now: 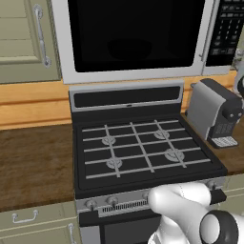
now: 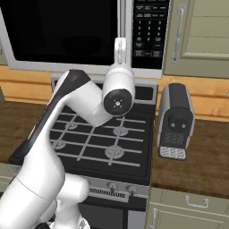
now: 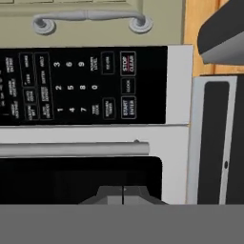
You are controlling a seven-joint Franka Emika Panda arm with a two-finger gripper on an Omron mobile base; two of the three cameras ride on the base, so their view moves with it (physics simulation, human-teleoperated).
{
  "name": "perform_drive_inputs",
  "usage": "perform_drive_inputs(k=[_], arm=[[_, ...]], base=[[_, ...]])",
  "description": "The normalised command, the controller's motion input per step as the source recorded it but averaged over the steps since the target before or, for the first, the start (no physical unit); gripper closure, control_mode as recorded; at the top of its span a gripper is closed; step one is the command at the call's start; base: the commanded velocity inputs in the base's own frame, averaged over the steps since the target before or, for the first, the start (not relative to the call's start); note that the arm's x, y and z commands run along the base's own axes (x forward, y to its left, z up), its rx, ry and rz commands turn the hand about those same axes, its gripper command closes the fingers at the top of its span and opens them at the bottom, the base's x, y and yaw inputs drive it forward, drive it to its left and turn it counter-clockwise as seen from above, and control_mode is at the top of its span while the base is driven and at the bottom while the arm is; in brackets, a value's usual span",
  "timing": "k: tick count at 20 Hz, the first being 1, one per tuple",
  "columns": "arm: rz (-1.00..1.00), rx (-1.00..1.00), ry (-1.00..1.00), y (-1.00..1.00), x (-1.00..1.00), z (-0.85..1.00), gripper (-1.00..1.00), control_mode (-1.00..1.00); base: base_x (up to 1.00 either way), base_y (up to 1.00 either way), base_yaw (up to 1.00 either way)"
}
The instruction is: Open the microwave, place the bowl with waffle inside the microwave, then close the microwave door and turn it on.
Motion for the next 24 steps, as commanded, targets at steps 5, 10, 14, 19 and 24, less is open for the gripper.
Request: perform_drive_inputs(k=[5,10,14,19,24], arm=[[0.00,0.06,0.00,-0.31,0.42,-0.03,1.00,-1.00],[0.00,0.05,0.00,-0.14,0.55,0.00,1.00,-1.00],[0.00,0.02,0.00,0.00,0.53,0.00,1.00,-1.00],[0.00,0.04,0.00,-0.13,0.53,0.00,1.00,-1.00],[0.00,0.05,0.00,-0.16,0.59,-0.02,1.00,-1.00]], base=[[0.00,0.00,0.00],[0.00,0.00,0.00],[0.00,0.00,0.00],[0.00,0.00,0.00],[0.00,0.00,0.00]])
